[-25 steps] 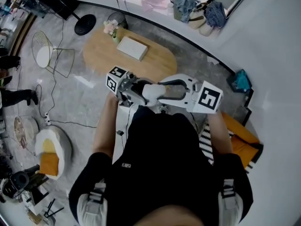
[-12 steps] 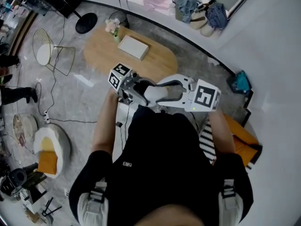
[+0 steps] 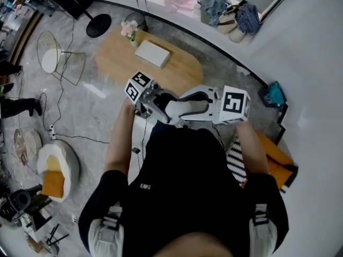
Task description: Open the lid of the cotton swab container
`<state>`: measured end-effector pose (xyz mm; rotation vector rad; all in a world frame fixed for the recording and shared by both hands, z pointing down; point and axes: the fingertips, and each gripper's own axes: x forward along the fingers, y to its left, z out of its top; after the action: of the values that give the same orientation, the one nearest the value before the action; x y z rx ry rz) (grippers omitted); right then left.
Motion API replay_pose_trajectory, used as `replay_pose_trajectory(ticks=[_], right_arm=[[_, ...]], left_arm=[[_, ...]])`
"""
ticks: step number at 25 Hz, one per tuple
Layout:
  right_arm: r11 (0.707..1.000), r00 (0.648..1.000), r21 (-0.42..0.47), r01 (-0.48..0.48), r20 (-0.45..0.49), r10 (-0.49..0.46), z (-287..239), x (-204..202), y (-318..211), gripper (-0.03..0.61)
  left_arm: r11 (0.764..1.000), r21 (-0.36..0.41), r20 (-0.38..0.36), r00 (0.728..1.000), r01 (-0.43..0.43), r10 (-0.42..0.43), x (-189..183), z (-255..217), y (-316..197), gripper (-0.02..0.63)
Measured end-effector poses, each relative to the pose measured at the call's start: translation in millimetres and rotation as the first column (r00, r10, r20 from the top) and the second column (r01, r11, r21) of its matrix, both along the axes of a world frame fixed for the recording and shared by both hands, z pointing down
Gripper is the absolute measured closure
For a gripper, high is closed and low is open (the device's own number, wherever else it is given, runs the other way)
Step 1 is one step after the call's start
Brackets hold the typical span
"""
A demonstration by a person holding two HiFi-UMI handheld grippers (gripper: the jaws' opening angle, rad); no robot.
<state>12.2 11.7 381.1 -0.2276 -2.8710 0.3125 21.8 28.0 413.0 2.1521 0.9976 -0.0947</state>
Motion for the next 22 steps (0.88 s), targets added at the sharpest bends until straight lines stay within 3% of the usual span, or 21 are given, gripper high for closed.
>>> replay_pose_trajectory(ticks=[7, 16, 19, 22], right_arm=[[1.000, 1.000, -0.026, 0.010, -0.013, -0.011, 7, -2, 0, 0.400], [0.994, 0.994, -0.024, 0.105, -0.008, -0.105, 11, -10, 19, 0.385], [0.997, 0.997, -0.008, 0.071, -0.029, -0.071, 12, -8, 15, 0.388], [0.999, 0.998, 0.010, 0.032, -0.063, -0.032, 20, -3, 4, 0.388]], left_arm=[[1.000, -0.001, 0.015, 1.000, -0.006, 0.006, -2, 5, 1, 0.288], [0.998, 0.027, 0.032, 0.998, -0.052, 0.051, -3, 5, 16, 0.288], [0.996, 0.077, 0.003, 0.999, 0.047, -0.047, -4, 3, 7, 0.288], [0.954, 0.157, -0.050, 0.966, 0.257, -0.252, -3, -1, -18, 0.287]])
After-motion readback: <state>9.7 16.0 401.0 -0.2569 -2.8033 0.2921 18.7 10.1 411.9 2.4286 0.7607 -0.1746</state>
